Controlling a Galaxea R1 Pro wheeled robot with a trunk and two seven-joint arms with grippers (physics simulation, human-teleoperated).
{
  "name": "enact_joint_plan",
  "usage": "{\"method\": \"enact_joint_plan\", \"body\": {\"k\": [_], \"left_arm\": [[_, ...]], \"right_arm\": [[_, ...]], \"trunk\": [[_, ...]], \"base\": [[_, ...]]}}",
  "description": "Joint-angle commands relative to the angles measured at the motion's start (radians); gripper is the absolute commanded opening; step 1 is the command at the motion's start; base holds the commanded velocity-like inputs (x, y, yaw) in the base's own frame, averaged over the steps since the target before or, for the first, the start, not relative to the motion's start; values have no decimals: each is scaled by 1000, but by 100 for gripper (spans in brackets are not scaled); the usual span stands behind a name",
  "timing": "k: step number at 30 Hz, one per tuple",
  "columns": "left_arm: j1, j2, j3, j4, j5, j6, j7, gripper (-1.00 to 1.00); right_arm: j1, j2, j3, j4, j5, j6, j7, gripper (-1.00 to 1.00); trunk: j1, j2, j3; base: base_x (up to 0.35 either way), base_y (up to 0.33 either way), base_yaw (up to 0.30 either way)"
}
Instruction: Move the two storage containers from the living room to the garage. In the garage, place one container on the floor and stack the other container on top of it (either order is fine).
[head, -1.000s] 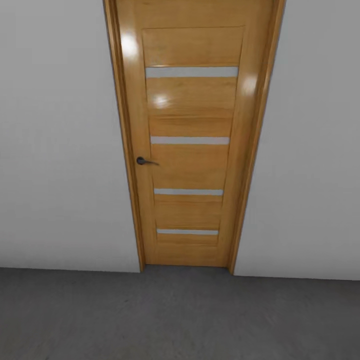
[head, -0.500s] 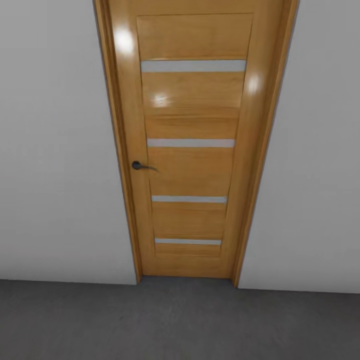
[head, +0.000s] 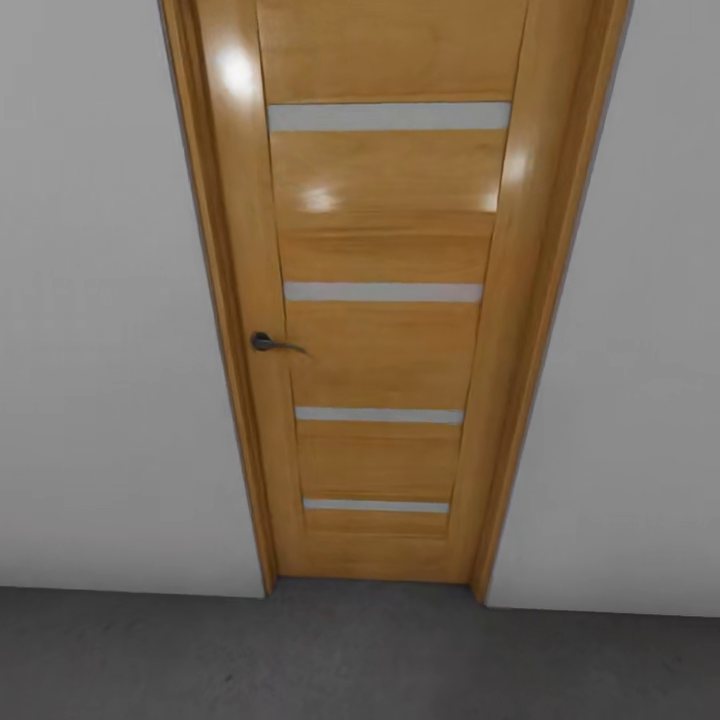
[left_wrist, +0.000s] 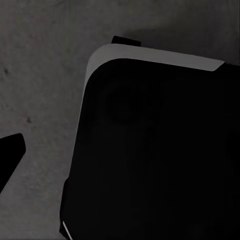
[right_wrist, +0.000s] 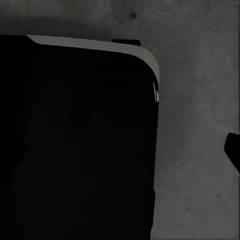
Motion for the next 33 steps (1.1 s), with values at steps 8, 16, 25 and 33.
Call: {"method": "enact_joint_plan", "body": {"k": [8,16,25,33], "left_arm": [[0,0,0,0,7,-3,2,100],[0,1,0,0,8,-3,2,100],[0,1,0,0,8,-4,2,100],[0,1,1,-1,8,-4,2,100]], "right_arm": [[0,1,2,0,1,-2,1,100],[0,6,2,0,1,-2,1,100],[0,6,2,0,1,-2,1,100],[0,2,2,0,2,-2,0,100]], "trunk": [[1,0,-1],[1,0,-1],[1,0,-1],[1,0,-1]], "base": [[299,-135,0],[297,-142,0],[300,-106,3],[314,-12,165]]}}
